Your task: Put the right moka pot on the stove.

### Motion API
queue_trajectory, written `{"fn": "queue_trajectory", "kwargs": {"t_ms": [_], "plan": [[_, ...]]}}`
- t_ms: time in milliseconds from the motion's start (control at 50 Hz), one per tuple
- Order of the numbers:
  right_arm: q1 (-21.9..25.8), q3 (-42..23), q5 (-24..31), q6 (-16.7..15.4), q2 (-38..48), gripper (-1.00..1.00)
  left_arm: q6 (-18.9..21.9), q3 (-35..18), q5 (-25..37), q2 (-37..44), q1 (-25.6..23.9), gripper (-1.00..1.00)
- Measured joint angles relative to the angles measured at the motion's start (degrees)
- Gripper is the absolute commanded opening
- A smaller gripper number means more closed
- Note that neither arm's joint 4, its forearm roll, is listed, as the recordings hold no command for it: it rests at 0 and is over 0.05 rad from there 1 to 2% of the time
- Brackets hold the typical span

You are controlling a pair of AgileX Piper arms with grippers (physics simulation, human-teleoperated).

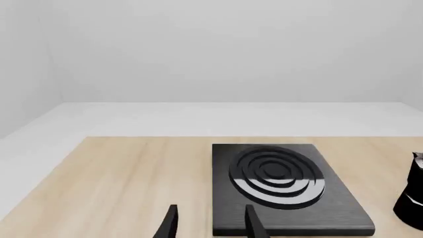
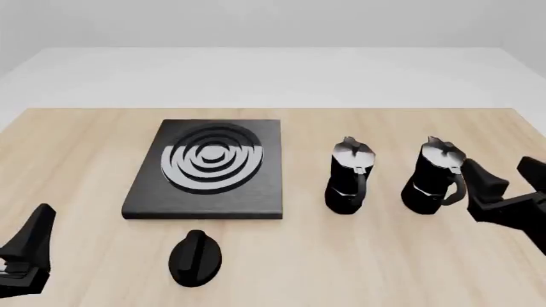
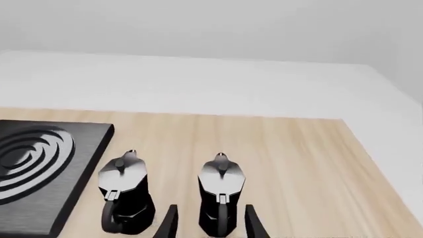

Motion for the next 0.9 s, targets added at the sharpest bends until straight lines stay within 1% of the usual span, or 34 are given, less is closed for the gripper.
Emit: {"fn": "queue_trajectory", "kwargs": {"t_ms": [220, 400, 600, 900], "plan": [[-0.52, -0.32, -5.31, -0.28, 8.55, 1.00, 0.00, 0.00, 0.00, 0.00, 0.00, 1.00], [-0.97, 0.86, -10.56, -0.33, 14.63, 1.00, 0.00, 0.00, 0.00, 0.00, 0.00, 1.00], [-1.45, 2.65, -16.38, -0.13, 20.43, 1.00, 0.00, 0.00, 0.00, 0.00, 0.00, 1.00], [-1.78, 4.10, -23.32, 0.37, 27.32, 1.00, 0.00, 0.00, 0.00, 0.00, 0.00, 1.00]]}}
